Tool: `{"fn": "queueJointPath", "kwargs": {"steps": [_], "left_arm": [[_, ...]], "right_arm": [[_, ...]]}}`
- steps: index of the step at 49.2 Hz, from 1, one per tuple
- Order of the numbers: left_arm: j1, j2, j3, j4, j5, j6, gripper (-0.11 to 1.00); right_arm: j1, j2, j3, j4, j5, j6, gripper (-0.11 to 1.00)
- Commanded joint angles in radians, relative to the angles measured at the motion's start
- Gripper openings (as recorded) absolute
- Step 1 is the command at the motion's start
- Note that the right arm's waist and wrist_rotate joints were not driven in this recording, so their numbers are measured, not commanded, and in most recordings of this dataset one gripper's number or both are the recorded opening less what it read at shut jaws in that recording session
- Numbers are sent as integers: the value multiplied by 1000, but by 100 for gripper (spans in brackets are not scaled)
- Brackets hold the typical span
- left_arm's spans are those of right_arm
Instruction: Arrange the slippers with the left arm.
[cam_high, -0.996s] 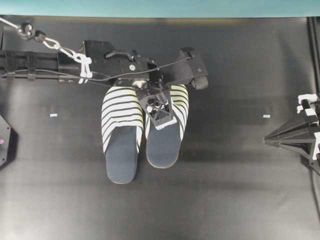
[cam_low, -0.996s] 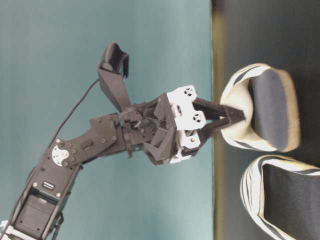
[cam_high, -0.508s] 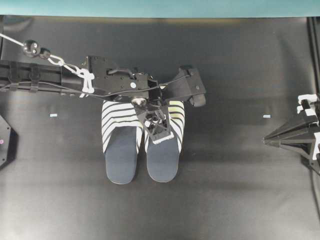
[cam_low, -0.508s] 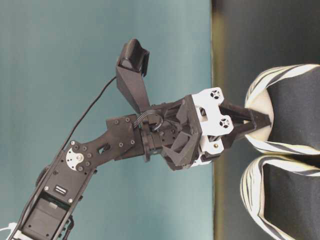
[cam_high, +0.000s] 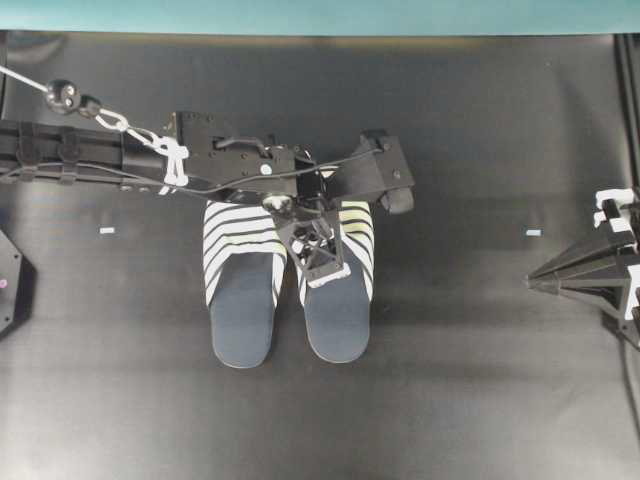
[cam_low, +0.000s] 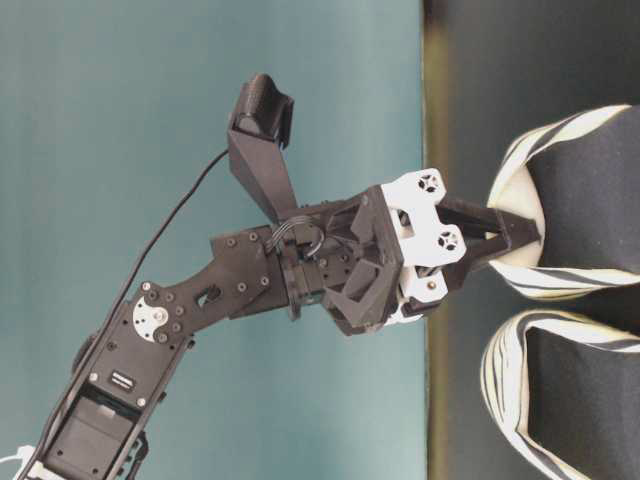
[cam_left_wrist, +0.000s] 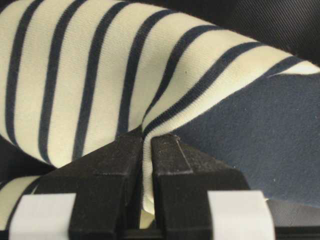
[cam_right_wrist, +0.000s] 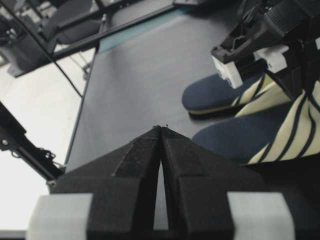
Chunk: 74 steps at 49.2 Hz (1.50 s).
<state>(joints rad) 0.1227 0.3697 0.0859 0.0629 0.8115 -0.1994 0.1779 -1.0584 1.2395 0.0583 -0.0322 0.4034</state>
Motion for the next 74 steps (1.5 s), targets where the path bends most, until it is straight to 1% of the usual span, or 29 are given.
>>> {"fn": "queueJointPath", "kwargs": {"steps": [1, 9, 17, 19, 20, 22, 29, 32, 34, 37, 43, 48, 52, 56, 62, 66, 70, 74], "left_arm": [[-14, -6, 0, 2, -5, 17, 1], [-20, -8, 5, 0, -5, 57, 1], [-20, -8, 2, 0, -9, 44, 2], [-18, -8, 2, 2, -8, 43, 4], [-17, -8, 2, 0, -8, 43, 7], [-15, -8, 3, 2, -8, 41, 16], [-14, -9, 0, 0, -9, 51, 59], [-14, -17, -9, 0, -9, 58, 76], [-12, -26, -17, 2, -9, 63, 84], [-8, -51, -29, 2, -9, 71, 90], [0, -114, -60, 0, 0, 97, 89], [-3, -160, -91, 0, 29, 103, 89], [-18, -192, -114, 2, 66, 109, 89], [-40, -225, -120, 2, 78, 123, 89], [-74, -285, -104, 0, 69, 144, 89], [-91, -342, -80, 2, 41, 149, 89], [-100, -399, -40, 2, -6, 147, 89], [-100, -465, 20, 2, -72, 144, 88]], "right_arm": [[0, 3, -6, 2, -6, 0, 0], [0, 3, -6, 0, -6, 0, 0], [0, 3, -6, 2, -5, 0, 0], [0, 3, -5, 2, -6, 0, 0], [0, 3, -5, 2, -6, 0, 0], [0, 3, -5, 2, -5, 0, 0], [2, 3, -3, 2, -6, 0, 0], [0, 3, -3, 2, -6, 0, 0], [0, 3, -3, 0, -5, 2, 0], [0, 3, -2, 2, -6, 2, 0], [0, 3, -2, 2, -6, 2, 0], [0, 3, 2, 0, -5, 2, 0], [0, 3, 2, 2, -6, 0, 0], [0, 3, 2, 2, -6, 0, 0], [0, 3, 3, 2, -5, 2, 0], [0, 3, 3, 0, -6, 0, 0], [0, 3, 3, 2, -5, 2, 0], [0, 3, 2, 0, -6, 2, 0]]}}
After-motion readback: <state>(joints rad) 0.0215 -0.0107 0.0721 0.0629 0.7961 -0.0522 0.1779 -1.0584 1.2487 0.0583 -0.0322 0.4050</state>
